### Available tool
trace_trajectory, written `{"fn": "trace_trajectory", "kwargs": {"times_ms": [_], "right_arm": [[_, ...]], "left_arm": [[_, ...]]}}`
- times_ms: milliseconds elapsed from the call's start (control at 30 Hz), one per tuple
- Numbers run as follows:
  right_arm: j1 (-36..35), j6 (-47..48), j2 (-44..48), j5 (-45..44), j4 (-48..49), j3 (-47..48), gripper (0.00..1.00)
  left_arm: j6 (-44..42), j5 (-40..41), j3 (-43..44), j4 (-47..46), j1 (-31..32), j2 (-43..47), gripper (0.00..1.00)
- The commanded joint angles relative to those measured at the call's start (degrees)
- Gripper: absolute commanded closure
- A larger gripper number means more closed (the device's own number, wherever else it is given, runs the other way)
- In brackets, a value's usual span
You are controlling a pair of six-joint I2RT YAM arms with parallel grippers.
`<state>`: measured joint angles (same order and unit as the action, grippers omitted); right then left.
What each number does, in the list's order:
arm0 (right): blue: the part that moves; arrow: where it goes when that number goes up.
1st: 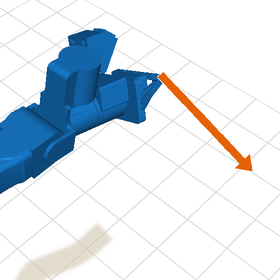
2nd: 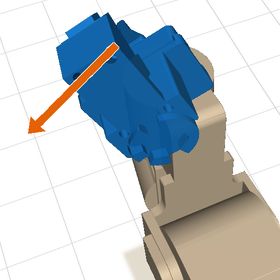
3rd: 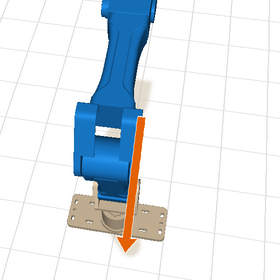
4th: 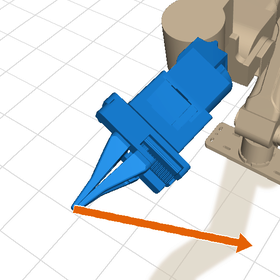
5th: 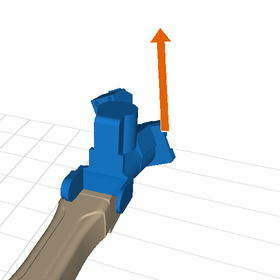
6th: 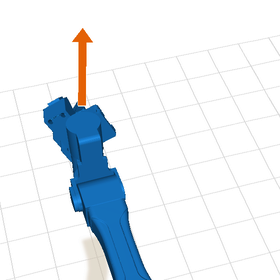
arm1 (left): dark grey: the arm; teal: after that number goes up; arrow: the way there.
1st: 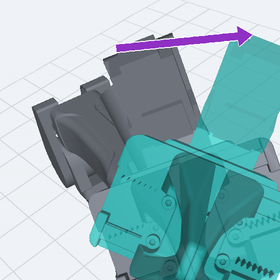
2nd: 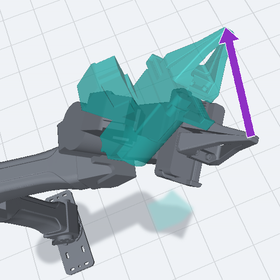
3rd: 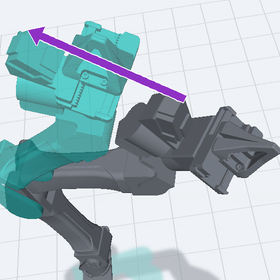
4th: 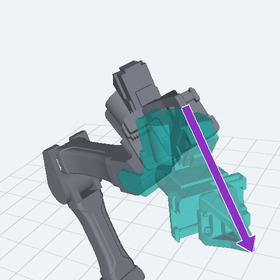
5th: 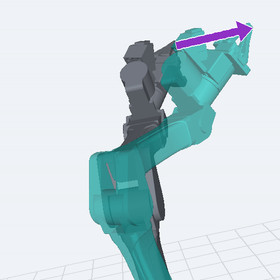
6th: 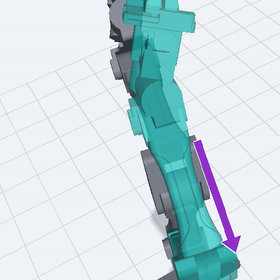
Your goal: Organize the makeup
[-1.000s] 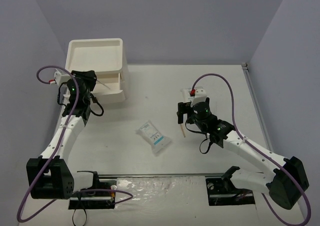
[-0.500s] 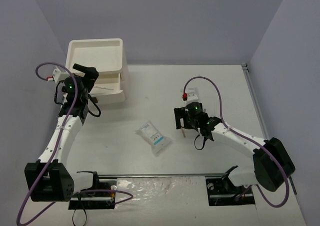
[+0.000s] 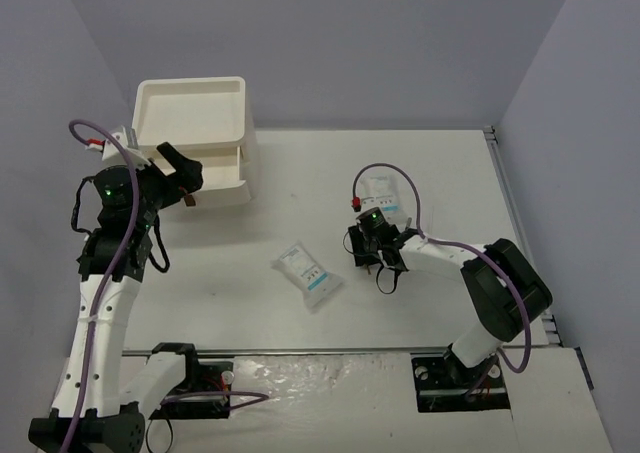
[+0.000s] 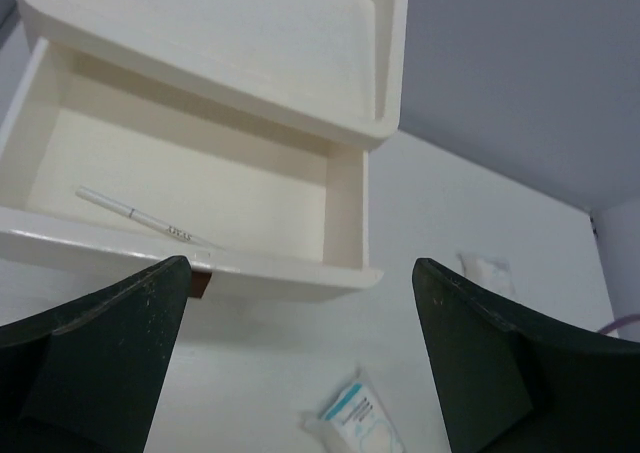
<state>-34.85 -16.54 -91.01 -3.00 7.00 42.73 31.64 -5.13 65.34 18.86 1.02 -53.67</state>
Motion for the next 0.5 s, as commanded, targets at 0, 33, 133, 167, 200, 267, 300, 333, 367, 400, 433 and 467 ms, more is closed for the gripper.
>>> {"fn": "trace_trajectory", "kwargs": {"times_ms": [0, 33, 133, 167, 200, 267, 300, 333, 367, 400, 433, 467], "right_arm": [[0.0, -0.6, -2.7, 0.4, 1.4, 2.4, 0.80], [0.0, -0.6, -3.0, 0.3, 1.5, 2.4, 0.89], [-0.3, -0.2, -2.9, -0.1, 2.4, 2.2, 1.00], [-0.5, 0.1, -1.6, 0.0, 2.7, 2.1, 1.00], [-0.7, 0.5, -0.3, 0.1, 3.1, 2.1, 1.00], [-1.6, 1.4, 3.3, 0.0, 3.7, 2.3, 1.00], [-2.3, 2.1, 5.4, -0.1, 3.9, 2.7, 1.00], [-3.0, 2.7, 7.3, -0.2, 4.0, 3.1, 1.00], [-3.9, 3.1, 9.1, -0.1, 4.1, 3.6, 1.00], [-5.2, 3.7, 11.1, 0.1, 4.2, 4.3, 1.00], [-6.4, 4.2, 12.8, 0.4, 4.6, 4.8, 1.00], [-7.3, 4.6, 13.9, 0.8, 5.2, 5.0, 1.00]], "left_arm": [[-1.9, -11.8, -4.9, 4.5, 3.7, 3.0, 0.09], [-1.2, -11.6, -6.8, 3.7, 5.6, 4.0, 0.09], [1.0, -8.5, -10.3, 1.6, 12.0, 5.6, 0.09], [2.5, -7.9, -10.5, 0.9, 14.8, 5.4, 0.09], [3.8, -7.3, -10.7, 0.2, 17.2, 5.1, 0.09], [5.5, -6.9, -10.7, -2.2, 19.4, 4.0, 0.09], [6.1, -6.0, -10.5, -3.4, 21.2, 3.2, 0.09], [6.5, -5.0, -10.3, -4.3, 23.4, 2.3, 0.09], [6.8, -4.0, -9.9, -5.1, 25.7, 1.3, 0.09], [7.2, -2.9, -9.4, -6.2, 27.0, -0.1, 0.09], [7.6, -2.1, -8.9, -7.4, 28.5, -1.2, 0.09], [8.1, -1.7, -8.5, -8.8, 30.1, -2.1, 0.09]]}}
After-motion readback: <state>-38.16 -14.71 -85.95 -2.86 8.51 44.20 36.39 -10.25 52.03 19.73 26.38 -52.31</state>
